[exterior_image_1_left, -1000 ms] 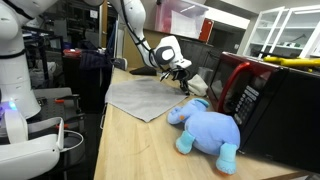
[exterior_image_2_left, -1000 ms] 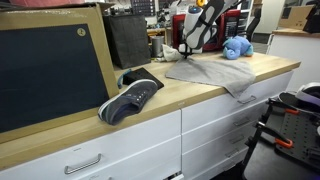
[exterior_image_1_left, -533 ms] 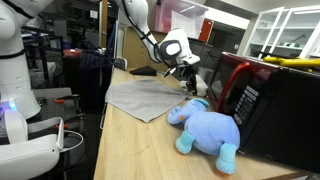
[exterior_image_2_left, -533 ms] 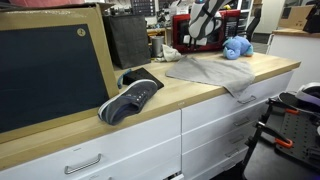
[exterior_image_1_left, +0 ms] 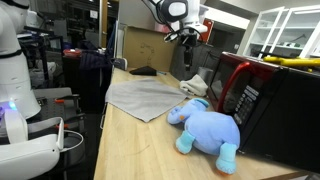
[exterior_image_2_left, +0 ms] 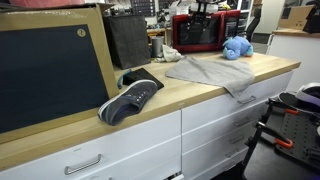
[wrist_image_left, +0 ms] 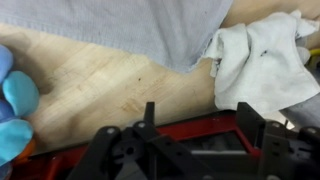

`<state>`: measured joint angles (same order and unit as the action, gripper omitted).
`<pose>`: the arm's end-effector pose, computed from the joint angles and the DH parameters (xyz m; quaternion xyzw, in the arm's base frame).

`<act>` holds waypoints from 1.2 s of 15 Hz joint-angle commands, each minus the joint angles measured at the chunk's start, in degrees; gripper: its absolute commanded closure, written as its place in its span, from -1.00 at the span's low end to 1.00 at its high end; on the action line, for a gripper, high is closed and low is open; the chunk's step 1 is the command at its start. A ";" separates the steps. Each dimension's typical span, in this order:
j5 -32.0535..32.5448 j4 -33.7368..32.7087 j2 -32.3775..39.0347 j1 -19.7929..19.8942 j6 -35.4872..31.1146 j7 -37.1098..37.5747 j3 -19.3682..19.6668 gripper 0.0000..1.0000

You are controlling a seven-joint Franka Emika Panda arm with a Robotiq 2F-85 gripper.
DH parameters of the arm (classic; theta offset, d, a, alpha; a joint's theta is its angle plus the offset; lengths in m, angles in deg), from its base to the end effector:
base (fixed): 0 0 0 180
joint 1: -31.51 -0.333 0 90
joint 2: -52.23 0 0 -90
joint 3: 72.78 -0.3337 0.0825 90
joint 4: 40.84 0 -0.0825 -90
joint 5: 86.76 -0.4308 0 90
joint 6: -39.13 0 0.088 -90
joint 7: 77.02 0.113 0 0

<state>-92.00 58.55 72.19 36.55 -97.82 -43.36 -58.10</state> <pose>0.6882 -0.2274 0.4054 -0.8757 0.4558 -0.1586 0.0139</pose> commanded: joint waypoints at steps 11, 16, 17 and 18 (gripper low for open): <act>1.74 2.03 -16.96 6.75 34.04 -30.76 -1.84 -1.00; -2.81 -0.51 -20.76 7.27 36.44 -37.72 -1.66 -1.00; -3.98 -0.74 -21.48 7.24 36.42 -38.62 -1.57 -1.00; -5.08 -0.97 -22.15 7.21 36.53 -39.68 -1.46 -1.00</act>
<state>-93.89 58.74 52.06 43.29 -63.13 -79.53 -59.51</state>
